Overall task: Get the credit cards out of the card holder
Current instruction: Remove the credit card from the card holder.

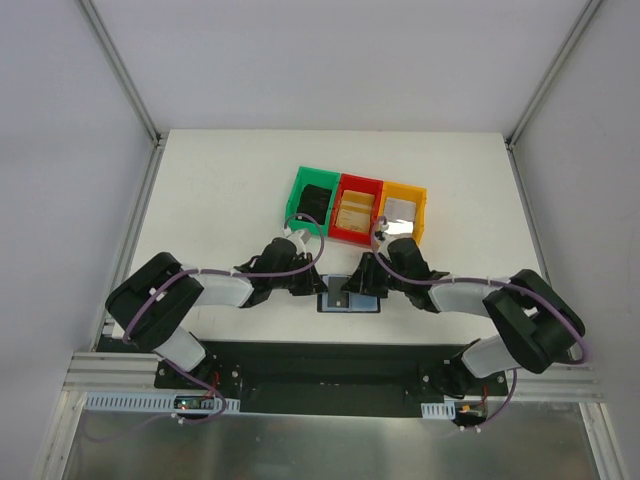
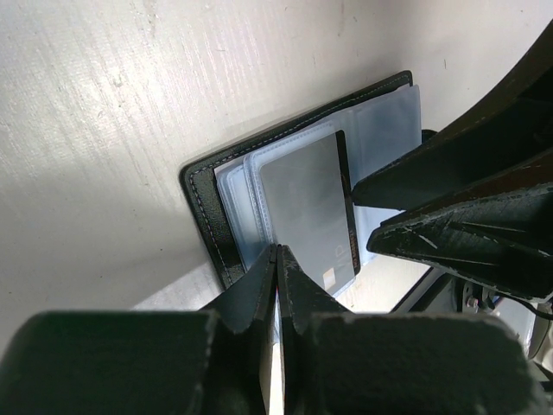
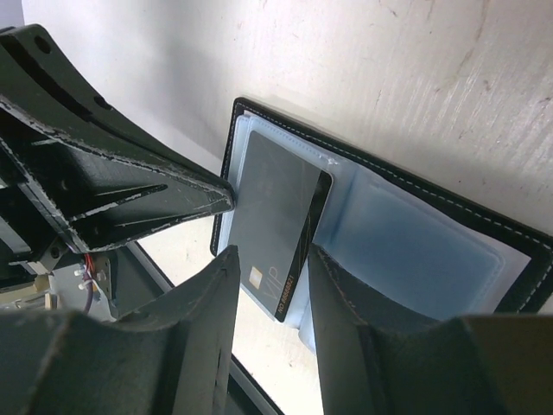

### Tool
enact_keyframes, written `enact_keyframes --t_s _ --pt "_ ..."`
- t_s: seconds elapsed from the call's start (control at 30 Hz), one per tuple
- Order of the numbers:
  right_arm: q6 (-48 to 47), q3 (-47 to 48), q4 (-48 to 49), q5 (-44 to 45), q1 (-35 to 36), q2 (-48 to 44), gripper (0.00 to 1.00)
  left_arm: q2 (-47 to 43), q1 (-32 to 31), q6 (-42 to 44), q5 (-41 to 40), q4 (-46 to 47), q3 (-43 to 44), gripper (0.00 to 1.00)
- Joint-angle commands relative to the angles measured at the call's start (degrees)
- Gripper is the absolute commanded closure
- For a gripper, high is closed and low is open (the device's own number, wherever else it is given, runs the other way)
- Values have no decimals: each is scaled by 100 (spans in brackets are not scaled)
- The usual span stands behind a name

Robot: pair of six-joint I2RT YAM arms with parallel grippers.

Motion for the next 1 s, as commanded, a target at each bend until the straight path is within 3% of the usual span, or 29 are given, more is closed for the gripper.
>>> enact_keyframes --t_s 0.0,0.97 --pt "290 -77 691 -318 -69 146 60 184 -109 15 -197 -285 -38 100" --pt "492 -297 1112 -661 -316 348 60 360 -109 147 -259 -425 76 100"
